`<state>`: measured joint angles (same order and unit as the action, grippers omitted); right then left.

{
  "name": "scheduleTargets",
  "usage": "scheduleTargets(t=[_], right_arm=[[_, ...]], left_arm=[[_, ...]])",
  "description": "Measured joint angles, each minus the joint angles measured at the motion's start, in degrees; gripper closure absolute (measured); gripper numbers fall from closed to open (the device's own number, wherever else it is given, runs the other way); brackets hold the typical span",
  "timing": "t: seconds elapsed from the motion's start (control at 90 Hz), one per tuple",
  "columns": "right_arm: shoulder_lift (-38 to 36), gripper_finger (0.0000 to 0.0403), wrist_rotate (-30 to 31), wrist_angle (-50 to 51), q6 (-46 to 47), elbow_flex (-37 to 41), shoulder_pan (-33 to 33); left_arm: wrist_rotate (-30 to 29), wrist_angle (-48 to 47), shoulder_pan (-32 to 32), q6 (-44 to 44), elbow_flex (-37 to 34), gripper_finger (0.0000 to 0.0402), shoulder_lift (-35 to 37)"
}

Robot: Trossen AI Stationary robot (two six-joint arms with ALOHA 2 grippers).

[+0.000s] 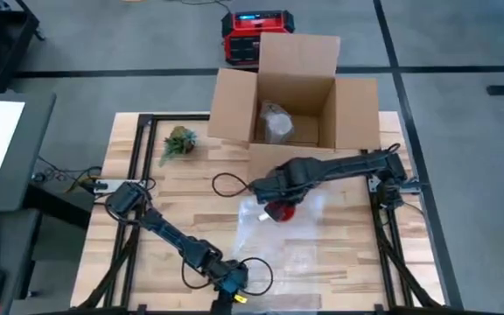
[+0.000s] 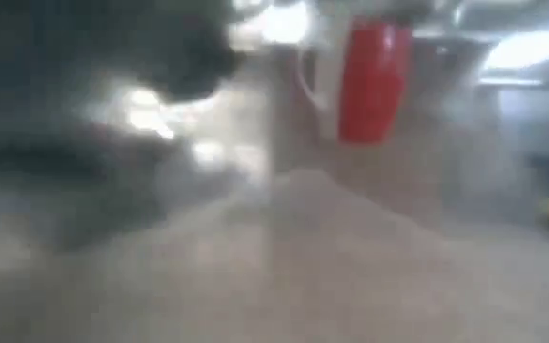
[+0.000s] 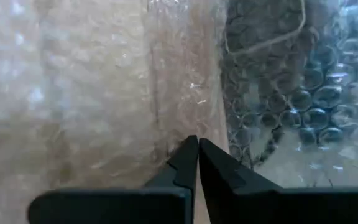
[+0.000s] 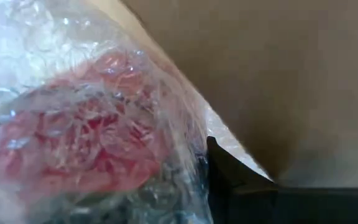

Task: Wrap mug
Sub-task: Wrap the red mug in the bubble wrap

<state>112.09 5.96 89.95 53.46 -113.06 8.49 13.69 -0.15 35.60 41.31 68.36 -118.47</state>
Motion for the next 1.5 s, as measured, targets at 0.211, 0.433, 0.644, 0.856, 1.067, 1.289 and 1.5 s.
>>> scheduleTargets(t=[0.211, 0.433, 0.644, 0.856, 1.067, 1.289, 1.5], right_arm=[[1.3, 0.0402, -0.6, 0.1, -2.5, 0.0, 0.5], [6.3, 0.0402, -3.7, -3.0, -5.4, 0.0, 2.0], [9.6, 0.0402, -4.3, -5.4, -8.3, 0.0, 2.1], [10.3, 0.0402, -2.5, -7.2, -9.8, 0.4, 2.9], [11.7, 0.0398, -2.6, -8.2, -11.5, 0.9, 2.7], [11.7, 0.0338, -3.1, -7.4, -11.5, 0.9, 2.3], [10.3, 0.0287, -3.0, -4.6, -11.5, 0.8, 0.5]], left_arm=[[-5.1, -8.0, -0.7, -2.3, -0.3, 0.0401, 4.7], [-6.1, -14.7, -2.2, -4.1, -0.2, 0.0401, 9.8], [-6.3, -22.8, -1.1, -3.1, -0.2, 0.0401, 15.7], [-11.9, -31.7, 1.5, -0.2, -0.1, 0.0401, 22.6], [-18.8, -35.5, 2.7, 3.0, 0.0, 0.0402, 26.8], [-19.9, -35.4, 2.9, 3.6, 0.0, 0.0402, 27.1], [-20.3, -35.4, 2.9, 3.6, 0.0, 0.0402, 27.1]])
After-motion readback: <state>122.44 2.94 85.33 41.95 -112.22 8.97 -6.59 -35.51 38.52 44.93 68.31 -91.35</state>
